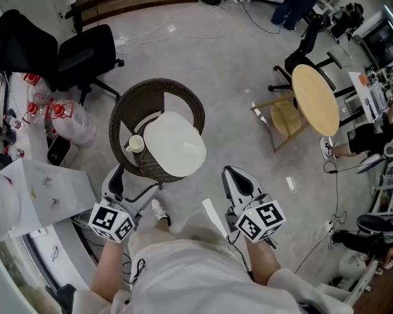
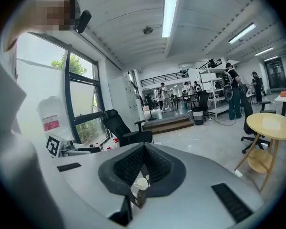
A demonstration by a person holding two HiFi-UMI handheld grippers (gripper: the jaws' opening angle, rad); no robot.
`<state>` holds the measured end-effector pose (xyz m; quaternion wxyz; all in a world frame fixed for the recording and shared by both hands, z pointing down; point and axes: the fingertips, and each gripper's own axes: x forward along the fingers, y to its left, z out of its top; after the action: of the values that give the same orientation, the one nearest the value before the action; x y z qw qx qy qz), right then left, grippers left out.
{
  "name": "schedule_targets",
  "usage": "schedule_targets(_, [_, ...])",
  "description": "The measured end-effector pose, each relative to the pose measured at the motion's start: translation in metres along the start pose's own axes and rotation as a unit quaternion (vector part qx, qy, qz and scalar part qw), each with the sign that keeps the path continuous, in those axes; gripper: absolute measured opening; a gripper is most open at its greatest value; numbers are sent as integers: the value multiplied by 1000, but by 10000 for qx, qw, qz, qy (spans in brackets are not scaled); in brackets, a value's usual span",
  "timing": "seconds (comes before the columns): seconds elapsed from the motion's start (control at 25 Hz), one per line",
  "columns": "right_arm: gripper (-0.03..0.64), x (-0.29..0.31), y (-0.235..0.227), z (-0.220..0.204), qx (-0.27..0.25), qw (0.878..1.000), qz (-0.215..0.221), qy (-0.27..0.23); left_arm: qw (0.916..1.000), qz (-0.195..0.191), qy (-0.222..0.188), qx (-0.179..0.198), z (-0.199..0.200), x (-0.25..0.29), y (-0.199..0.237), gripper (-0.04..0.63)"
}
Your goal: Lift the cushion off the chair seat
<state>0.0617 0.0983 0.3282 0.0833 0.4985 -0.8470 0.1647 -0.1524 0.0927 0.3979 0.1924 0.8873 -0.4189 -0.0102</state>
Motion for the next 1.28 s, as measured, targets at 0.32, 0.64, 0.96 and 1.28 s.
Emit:
schedule_targets(0.32, [2, 18, -17, 22, 42, 9994, -331, -47, 9990, -218, 312, -233, -4, 43, 23, 494])
schedule_targets(0.64, [2, 54, -48, 23, 376, 9990, -247, -22, 9984, 51, 513, -252, 2, 78, 48, 494])
schedule_targets(0.96, [2, 111, -83, -2, 137, 9989, 184, 405, 9935, 400, 1061, -109, -31, 140, 86, 494])
schedule_targets(1.28, [2, 156, -112, -62, 442, 9920, 495, 1072, 9814, 702, 1782, -127, -106, 208, 134, 494])
